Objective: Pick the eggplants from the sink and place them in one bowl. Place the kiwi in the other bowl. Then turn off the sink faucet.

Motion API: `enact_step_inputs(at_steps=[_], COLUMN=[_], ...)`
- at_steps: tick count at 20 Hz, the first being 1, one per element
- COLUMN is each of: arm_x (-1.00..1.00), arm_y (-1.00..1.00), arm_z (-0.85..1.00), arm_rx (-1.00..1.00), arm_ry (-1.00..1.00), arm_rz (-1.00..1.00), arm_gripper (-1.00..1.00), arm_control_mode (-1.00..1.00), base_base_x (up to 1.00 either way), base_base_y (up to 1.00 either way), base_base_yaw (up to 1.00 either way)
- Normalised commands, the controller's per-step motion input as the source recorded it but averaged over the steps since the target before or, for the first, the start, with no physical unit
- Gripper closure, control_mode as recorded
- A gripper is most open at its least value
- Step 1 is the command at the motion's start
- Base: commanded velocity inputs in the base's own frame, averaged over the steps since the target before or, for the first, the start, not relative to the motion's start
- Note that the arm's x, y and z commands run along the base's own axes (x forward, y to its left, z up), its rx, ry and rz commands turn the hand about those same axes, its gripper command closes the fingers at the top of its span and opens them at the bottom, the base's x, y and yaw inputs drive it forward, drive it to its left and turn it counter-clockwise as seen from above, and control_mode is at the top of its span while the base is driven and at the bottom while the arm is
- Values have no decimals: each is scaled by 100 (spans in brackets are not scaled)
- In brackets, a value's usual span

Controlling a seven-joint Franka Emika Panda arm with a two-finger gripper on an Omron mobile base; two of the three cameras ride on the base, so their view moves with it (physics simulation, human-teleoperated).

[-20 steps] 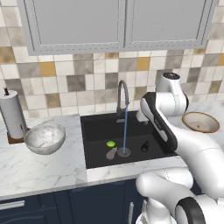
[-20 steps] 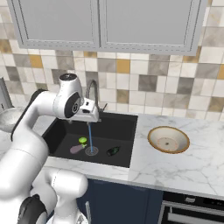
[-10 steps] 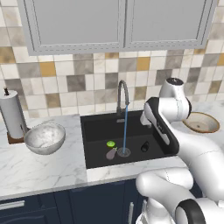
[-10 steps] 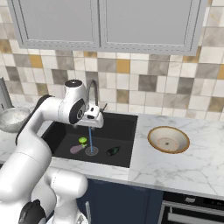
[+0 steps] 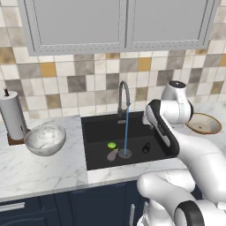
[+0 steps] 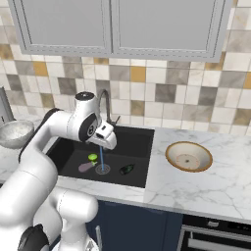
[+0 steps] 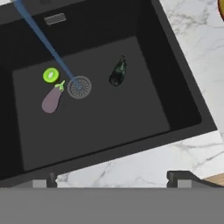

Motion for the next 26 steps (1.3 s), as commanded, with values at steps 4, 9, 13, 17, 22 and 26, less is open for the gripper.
enact_step_inputs(at_steps=[4, 9, 13, 17, 22, 26], arm_x=[0, 0, 0, 1, 20, 17], arm_y=[-3, -11, -16, -10, -1, -1], arm_z=[-32, -43, -37, -28, -25, -24], arm_rx=[1, 0, 0, 0, 0, 0], arm_ry=[0, 0, 0, 0, 0, -1], arm_rz=[-10, -7, -5, -6, -2, -2], arm_gripper=[-100, -100, -100, -100, -100, -100], arm_control_mode=[-100, -100, -100, -100, -100, -100], base_base_x=[0, 0, 0, 0, 0, 0], base_base_y=[0, 0, 0, 0, 0, 0], base_base_yaw=[0, 0, 0, 0, 0, 0])
